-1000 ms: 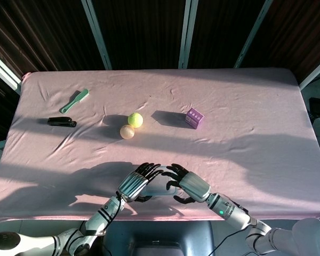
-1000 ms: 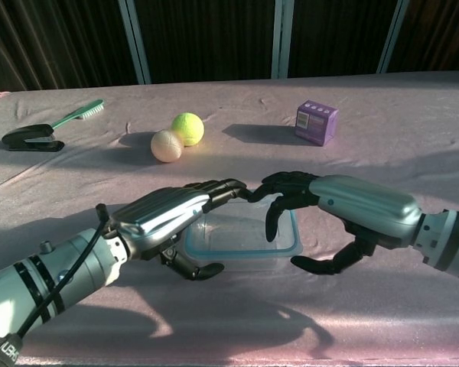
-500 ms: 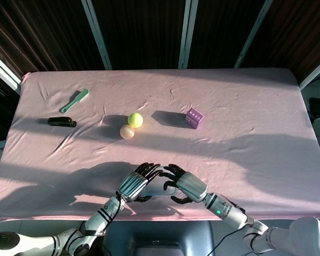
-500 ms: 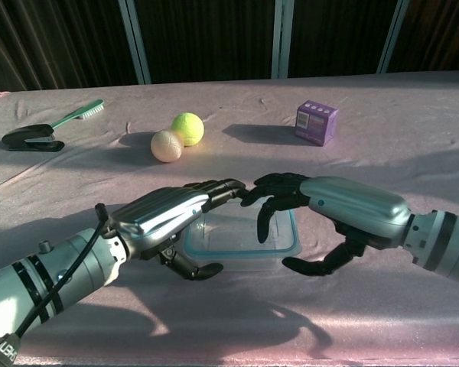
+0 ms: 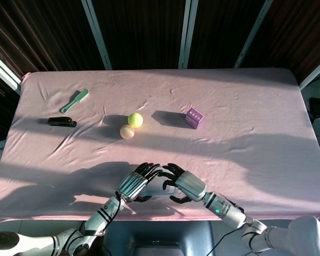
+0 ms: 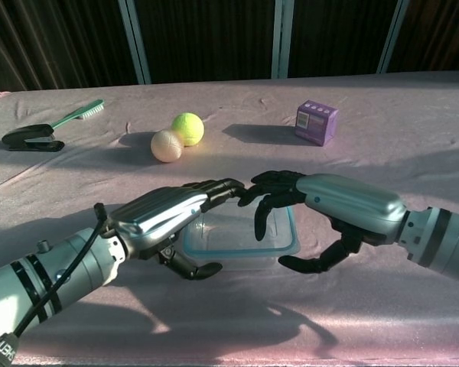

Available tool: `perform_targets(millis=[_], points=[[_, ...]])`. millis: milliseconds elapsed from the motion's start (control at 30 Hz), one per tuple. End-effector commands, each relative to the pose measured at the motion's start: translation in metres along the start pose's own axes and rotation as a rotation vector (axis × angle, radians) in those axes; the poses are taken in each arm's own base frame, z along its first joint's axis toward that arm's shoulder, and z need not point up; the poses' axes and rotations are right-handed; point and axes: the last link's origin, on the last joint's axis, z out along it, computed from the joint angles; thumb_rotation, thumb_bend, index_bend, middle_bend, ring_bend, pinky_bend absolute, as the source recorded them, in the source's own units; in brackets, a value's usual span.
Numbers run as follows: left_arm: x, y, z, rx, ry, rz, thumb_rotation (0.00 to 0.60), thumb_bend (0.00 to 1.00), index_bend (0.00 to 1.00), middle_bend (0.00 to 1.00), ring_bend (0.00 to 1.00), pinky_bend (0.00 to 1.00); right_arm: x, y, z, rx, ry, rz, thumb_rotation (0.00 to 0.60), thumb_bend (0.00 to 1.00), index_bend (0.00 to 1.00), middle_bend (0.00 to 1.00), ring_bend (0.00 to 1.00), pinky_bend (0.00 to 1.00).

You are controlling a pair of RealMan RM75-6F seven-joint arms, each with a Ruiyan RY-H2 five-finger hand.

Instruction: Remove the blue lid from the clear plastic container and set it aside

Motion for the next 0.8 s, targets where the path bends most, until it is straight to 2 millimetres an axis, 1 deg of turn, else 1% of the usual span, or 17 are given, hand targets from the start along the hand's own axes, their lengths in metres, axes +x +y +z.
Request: perform_targets(millis=[33, 800], points=[[-0.0003, -0.0004, -0.0005, 0.000, -0.003, -0.001, 0.600, 0.33, 0.09, 0.27, 0.20, 0.25, 0.0008, 0.0002, 0.0011, -0.001, 0.002, -0.006, 0.600, 0.47, 0.56, 0.26, 0.05, 0.06], [-0.0035, -0.0022, -0.0023, -0.002, -0.013, 0.028, 0.600, 0.33, 0.09, 0.27, 0.21, 0.26, 0.0103, -0.0002, 0.0016, -0.003, 0.028, -0.032, 0.600, 0.48, 0.56, 0.26, 0.05, 0.06]])
